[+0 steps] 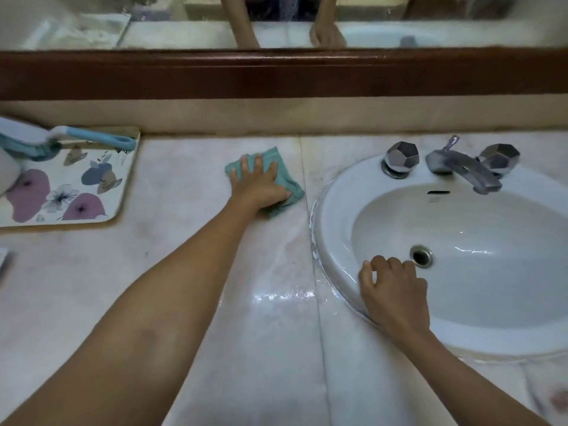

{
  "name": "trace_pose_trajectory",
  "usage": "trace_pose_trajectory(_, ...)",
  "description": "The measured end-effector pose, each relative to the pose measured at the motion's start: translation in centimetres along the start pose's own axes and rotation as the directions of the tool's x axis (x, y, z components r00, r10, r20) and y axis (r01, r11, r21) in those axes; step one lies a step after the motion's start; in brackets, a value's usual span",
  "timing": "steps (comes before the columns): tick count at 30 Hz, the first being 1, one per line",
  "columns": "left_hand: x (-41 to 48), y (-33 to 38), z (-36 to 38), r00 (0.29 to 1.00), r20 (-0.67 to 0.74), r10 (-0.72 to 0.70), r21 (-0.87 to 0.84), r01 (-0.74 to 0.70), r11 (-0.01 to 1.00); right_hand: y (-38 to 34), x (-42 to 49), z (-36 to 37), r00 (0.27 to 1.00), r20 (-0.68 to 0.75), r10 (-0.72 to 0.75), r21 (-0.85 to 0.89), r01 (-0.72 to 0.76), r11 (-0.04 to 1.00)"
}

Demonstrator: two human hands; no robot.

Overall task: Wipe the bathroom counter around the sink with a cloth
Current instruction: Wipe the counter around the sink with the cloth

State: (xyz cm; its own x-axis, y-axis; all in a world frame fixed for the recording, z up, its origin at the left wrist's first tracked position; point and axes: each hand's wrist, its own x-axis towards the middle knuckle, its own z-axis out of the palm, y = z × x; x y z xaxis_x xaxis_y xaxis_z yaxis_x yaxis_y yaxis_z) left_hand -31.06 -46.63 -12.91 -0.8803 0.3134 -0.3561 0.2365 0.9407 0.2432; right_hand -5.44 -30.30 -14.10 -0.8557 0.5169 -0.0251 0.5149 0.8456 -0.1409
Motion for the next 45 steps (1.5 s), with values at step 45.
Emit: trace_pose_trajectory(45,-26.6,0.3,15.0,0.902,-0.243,0.357,0.141,-0.332,0.933,-0.4,-0.6,-0.8,0.996,0.074,0.048,0.097,-0.056,0.994)
